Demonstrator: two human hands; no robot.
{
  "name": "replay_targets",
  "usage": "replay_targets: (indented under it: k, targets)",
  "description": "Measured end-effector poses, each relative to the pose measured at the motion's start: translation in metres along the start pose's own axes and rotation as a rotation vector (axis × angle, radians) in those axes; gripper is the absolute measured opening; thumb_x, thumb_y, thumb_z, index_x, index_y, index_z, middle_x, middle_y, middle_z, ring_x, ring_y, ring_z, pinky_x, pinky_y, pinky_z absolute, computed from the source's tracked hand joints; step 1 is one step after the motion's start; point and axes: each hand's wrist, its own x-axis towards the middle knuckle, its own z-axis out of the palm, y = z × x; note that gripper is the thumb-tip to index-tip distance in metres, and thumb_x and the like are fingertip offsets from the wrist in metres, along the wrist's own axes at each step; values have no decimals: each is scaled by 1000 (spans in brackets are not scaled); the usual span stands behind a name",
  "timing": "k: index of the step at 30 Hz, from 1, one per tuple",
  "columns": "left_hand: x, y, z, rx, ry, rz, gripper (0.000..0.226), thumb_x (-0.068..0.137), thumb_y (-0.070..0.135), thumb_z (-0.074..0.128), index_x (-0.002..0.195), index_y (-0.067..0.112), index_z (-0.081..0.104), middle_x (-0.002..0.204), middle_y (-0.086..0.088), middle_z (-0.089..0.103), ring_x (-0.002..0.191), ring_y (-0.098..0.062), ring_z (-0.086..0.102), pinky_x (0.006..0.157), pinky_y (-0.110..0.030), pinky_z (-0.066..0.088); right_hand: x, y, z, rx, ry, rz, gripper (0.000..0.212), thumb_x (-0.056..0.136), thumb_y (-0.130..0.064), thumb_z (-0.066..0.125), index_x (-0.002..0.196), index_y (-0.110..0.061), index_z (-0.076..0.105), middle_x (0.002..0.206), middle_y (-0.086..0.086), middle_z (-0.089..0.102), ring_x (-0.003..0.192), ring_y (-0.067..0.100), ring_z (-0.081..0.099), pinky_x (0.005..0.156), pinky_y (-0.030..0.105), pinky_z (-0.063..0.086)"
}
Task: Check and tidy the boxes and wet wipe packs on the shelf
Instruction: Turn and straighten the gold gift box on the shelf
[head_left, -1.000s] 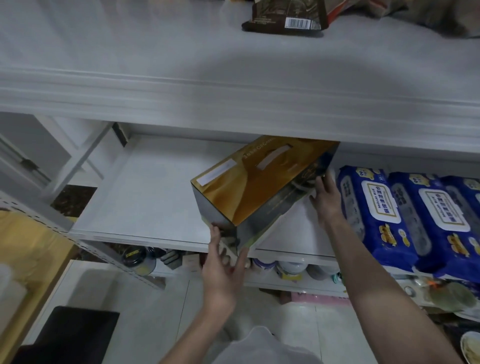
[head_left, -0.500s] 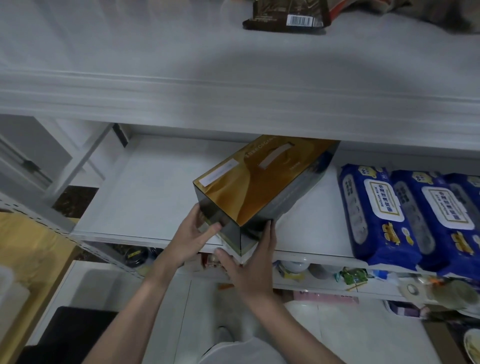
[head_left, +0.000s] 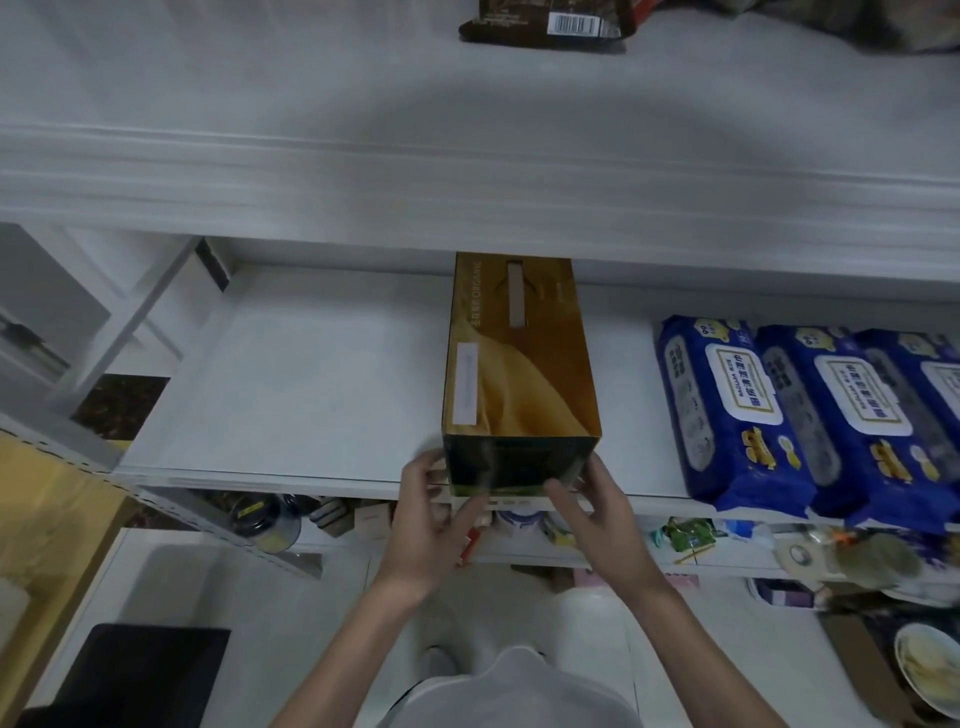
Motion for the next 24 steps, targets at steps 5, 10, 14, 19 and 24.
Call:
replay_targets:
  k: [5,10,14,19,24]
  targets:
    - [12,2,-17,103,-213,-6,92,80,59,70,156,33,25,151,15,47,140,-7,45,107,-29,50,-3,8,10,-12,13,52,61,99,-43,62,155,-36,38,151,-17,55,141,13,52,110,35,52]
    - [5,17,-5,181,-219,83,57,94,37,58,138,63,34,140,27,55,134,5,48,106,-16,45,-8,5,23,54,31,86,51,101,-46,55,150,-41,42,148,-17,58,138,13,55,109,39,53]
    - [1,10,-5,199,-182,59,56,97,29,60,144,50,37,144,15,56,138,-7,48,113,-44,45,-18,-10,26,73,52,98,47,97,-45,55,143,-47,43,145,-15,58,133,10,57,95,14,55]
    - [-14,20,-6,152,-102,44,57,96,25,64,146,39,40,140,13,57,133,-9,53,105,-35,52,-37,-38,23,75,134,87,44,89,-56,55,132,-52,49,137,-15,60,125,5,59,99,38,60]
    - [-16,53,-20,104,-80,179,68,95,25,66,155,32,33,157,7,42,147,-13,37,116,-49,41,-40,-72,4,95,176,-9,52,92,-64,58,138,-39,58,141,-17,56,136,11,54,106,40,55]
